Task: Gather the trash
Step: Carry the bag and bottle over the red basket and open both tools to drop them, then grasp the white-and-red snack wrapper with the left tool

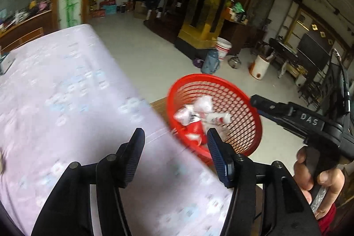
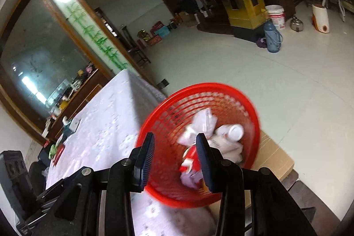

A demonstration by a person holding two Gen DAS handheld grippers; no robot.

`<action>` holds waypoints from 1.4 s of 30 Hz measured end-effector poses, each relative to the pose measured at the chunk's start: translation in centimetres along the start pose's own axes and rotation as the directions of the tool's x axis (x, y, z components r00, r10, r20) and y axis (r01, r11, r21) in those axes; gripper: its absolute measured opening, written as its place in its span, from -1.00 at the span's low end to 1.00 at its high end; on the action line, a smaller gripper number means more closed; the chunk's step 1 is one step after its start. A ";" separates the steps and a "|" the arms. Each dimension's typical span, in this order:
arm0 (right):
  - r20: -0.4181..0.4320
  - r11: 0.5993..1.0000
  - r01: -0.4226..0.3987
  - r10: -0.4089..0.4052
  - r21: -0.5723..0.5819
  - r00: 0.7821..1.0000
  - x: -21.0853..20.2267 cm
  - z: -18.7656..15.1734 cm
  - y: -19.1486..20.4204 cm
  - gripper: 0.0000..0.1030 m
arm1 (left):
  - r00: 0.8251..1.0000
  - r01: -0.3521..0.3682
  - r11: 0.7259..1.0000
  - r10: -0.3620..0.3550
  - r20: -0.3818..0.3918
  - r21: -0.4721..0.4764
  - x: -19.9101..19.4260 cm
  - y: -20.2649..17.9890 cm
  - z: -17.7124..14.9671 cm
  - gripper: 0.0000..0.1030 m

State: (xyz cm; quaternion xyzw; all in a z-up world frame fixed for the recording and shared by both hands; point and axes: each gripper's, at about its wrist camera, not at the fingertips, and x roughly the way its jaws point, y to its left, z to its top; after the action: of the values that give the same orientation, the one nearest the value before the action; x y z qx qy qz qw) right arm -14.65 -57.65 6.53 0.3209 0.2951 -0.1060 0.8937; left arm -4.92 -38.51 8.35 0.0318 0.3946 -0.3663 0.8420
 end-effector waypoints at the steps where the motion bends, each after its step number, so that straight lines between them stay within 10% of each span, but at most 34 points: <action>1: -0.009 1.000 -0.018 0.018 -0.019 1.000 0.0 -0.4 0.9 -0.18 | 1.000 -0.010 1.000 0.010 0.002 -0.013 -0.8 0.8 -0.6 0.10; 8: -0.083 0.987 -0.095 0.084 -0.132 0.993 1.2 -3.4 7.0 -0.16 | 0.985 -0.162 0.966 0.172 0.032 -0.201 -7.8 9.2 -3.2 0.11; 15: -0.143 0.969 -0.142 0.114 -0.202 0.983 2.8 -5.7 10.6 -0.15 | 0.922 -0.334 0.807 0.387 0.009 -0.488 -14.6 21.4 -6.1 0.26; 18: -0.160 0.963 -0.150 0.116 -0.224 0.980 3.4 -6.3 11.9 -0.15 | 0.931 -0.301 0.724 0.363 -0.029 -0.620 -14.8 27.0 -7.4 0.27; 23: -0.180 0.957 -0.148 0.104 -0.249 0.978 3.9 -7.3 13.1 -0.15 | 0.955 -0.255 0.675 0.290 -0.069 -0.693 -11.4 31.1 -7.0 0.27; 28: -0.190 0.955 -0.138 0.089 -0.262 0.978 4.1 -7.8 13.4 -0.15 | 0.957 -0.259 0.687 0.276 -0.086 -0.678 -9.2 31.8 -7.1 -0.25; 42: -0.327 0.890 -0.282 0.163 -0.359 0.931 6.9 -9.9 21.9 -0.15 | 0.965 -0.205 0.760 0.262 0.001 -0.617 -16.8 30.2 -12.9 -0.30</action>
State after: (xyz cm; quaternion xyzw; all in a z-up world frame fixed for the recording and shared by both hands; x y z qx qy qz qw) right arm -5.42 -34.48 7.47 0.1756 0.3984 0.1085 0.8937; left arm -0.88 -2.10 3.97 -0.2095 0.4476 -0.1121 0.8621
